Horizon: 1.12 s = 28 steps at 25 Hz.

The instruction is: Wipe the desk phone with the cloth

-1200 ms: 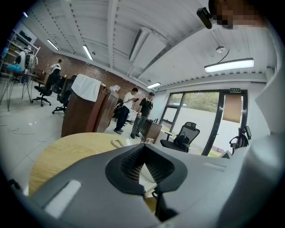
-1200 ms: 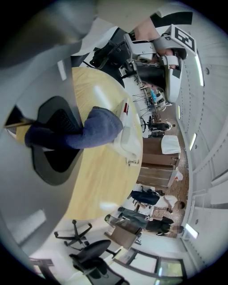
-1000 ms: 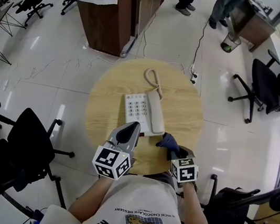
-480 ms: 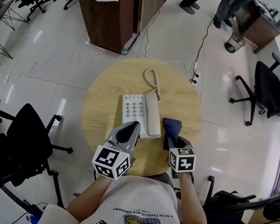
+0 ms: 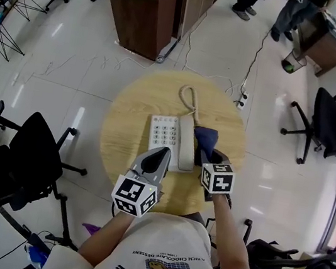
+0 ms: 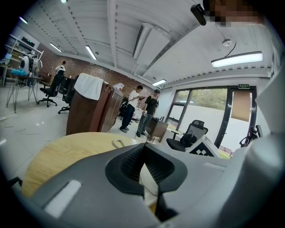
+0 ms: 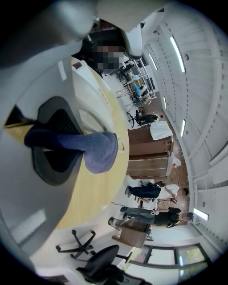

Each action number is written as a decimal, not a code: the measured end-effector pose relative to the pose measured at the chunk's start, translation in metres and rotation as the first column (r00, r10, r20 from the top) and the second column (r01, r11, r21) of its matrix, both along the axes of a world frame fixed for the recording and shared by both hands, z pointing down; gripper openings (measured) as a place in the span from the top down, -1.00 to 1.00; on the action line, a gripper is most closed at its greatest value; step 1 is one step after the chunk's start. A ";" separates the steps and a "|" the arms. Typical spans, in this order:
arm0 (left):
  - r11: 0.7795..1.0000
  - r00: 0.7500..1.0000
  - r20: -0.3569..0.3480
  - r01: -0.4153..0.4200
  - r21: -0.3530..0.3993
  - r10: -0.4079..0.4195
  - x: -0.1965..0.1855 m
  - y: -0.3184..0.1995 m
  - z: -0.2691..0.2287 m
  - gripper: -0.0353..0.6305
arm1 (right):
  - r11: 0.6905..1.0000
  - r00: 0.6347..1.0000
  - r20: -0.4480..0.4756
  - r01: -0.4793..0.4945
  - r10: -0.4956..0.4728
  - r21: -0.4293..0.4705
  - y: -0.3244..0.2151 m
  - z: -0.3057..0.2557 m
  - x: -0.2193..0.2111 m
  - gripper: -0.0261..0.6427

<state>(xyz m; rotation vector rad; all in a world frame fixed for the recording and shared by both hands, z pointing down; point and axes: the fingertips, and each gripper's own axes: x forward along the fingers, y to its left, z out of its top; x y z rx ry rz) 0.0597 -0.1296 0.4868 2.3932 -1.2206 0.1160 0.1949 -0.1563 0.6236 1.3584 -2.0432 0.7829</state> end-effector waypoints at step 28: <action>0.994 0.994 -0.004 0.105 -0.026 -0.105 -0.015 -0.017 0.007 0.92 | 0.965 0.955 -0.187 0.248 -0.230 0.080 -0.127 -0.019 -0.020 0.73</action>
